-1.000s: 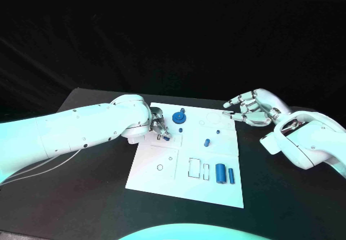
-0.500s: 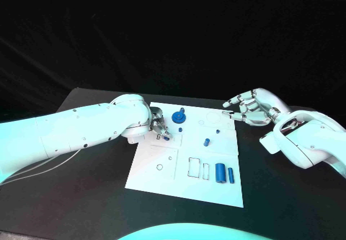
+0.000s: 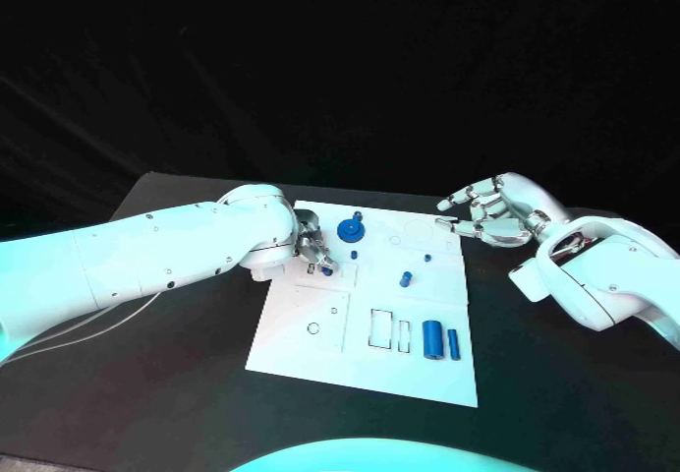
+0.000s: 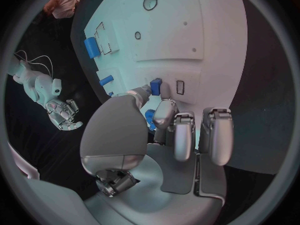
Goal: Assemble the parts on the task board
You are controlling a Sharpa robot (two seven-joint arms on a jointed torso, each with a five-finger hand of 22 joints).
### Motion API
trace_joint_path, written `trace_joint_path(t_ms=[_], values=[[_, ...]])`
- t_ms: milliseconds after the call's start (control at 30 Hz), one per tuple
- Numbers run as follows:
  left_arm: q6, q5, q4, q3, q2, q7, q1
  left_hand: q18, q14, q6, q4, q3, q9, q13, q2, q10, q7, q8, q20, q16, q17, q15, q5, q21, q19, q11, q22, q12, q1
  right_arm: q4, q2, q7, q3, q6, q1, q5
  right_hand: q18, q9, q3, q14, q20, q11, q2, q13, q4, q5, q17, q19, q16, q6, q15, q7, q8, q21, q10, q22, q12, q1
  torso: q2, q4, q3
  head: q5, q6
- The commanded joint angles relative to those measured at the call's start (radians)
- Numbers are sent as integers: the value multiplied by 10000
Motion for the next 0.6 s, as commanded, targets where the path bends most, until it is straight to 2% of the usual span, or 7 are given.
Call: trace_joint_path(t_ms=[33,367,600], values=[[198,28,-28,4,35,-301,-1,-156,1034,50,4,-60,2,-12,4,45,18,45,-46,25,2631,-63,-2,47,839,-28,2325,20,-70,0,6,26,0,126,-6,-57,167,9,35,591,-57,-63,17,-8,8,55,717,10,-33,0,-88,-20,66,-34,-25,148,-52,-9,1,3,-2,-6,-12],[369,47,-144,4,105,-333,-1,-157,1034,21,8,-52,15,-12,147,41,11,40,-50,25,2631,-66,13,47,841,-33,2328,18,-32,6,7,24,0,134,-6,-59,167,9,35,591,-57,-63,17,-8,8,55,717,10,-33,0,-88,-20,66,-34,-25,148,-52,-9,-1,-1,-1,-10,-40],[403,61,-194,3,152,-338,-1,-156,1034,18,8,-55,18,-13,168,39,13,41,-51,25,2631,-67,11,46,838,-33,2324,16,-28,19,1,19,0,151,-6,-70,167,9,35,591,-57,-63,17,-8,8,55,717,10,-33,0,-88,-20,66,-34,-25,148,-52,-9,-4,6,0,-46,-49]])
